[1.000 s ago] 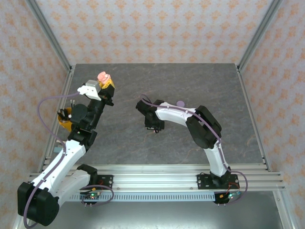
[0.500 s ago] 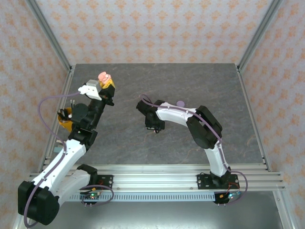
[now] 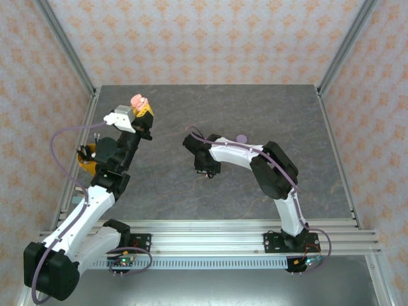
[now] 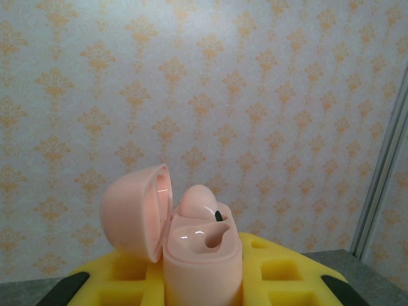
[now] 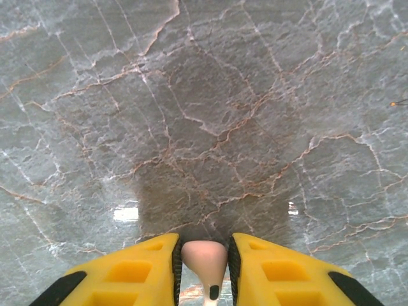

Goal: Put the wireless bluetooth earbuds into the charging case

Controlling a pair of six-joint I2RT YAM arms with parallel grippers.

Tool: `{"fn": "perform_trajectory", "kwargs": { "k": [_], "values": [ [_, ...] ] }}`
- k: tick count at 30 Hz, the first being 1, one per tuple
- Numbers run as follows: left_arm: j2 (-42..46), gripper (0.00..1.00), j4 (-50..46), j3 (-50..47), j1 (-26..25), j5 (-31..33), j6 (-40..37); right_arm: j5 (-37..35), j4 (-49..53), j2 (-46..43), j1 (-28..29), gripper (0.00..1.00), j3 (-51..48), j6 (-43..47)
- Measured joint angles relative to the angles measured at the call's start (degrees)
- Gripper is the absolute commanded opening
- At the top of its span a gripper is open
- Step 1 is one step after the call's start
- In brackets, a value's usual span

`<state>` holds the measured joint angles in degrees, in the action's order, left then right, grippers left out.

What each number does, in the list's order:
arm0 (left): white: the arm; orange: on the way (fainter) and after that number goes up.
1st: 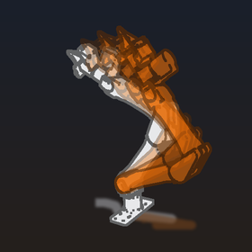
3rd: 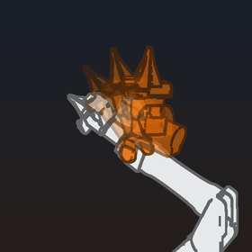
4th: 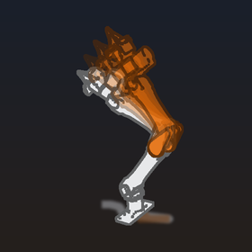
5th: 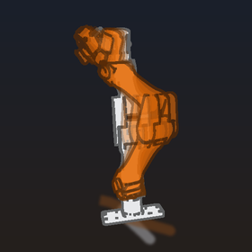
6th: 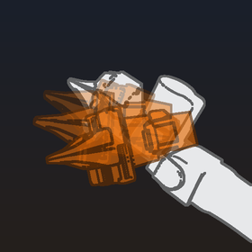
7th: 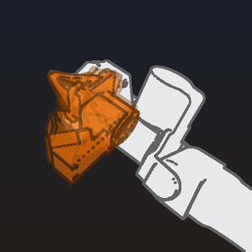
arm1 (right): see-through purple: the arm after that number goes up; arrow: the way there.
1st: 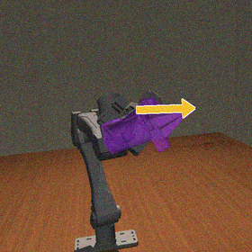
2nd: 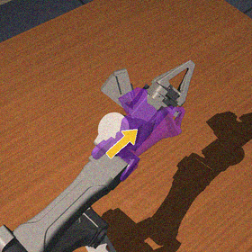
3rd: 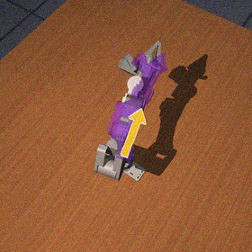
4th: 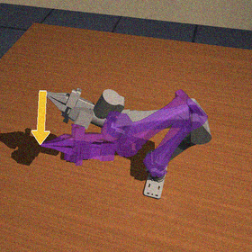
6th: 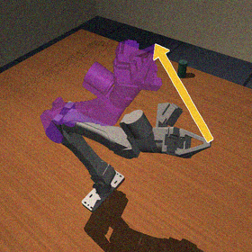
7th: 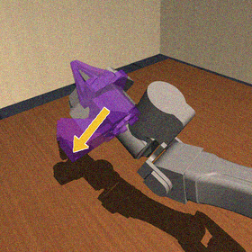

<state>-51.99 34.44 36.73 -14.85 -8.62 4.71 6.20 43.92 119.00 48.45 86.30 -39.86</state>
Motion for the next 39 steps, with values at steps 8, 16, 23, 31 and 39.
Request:
{"fn": "perform_trajectory", "kwargs": {
  "k": [8,16,23,31,39],
  "values": [
    [-0.81,0.0,0.0,0.55,0.0,-0.2,0.26,0.0,-0.39,-0.9,0.0,0.16,-0.98,-0.61],
    [-0.9,0.0,-0.22,0.74,0.0,-1.07,0.44,-0.46,-1.03,-2.78,-0.42,0.16,-3.56,-0.61],
    [-2.12,0.0,-0.48,0.74,0.0,-3.61,0.44,-3.93,-2.25,-7.23,-2.14,0.16,-7.43,0.57],
    [-6.62,0.0,-0.37,0.74,-0.68,-7.89,0.39,-9.09,-4.92,-15.08,-4.2,0.16,-7.89,5.07],
    [-12.52,0.0,0.9,1.25,-3.45,-8.63,0.17,-9.27,-6.86,-17.51,-6.78,0.15,-8.28,8.57]
  ]
}}
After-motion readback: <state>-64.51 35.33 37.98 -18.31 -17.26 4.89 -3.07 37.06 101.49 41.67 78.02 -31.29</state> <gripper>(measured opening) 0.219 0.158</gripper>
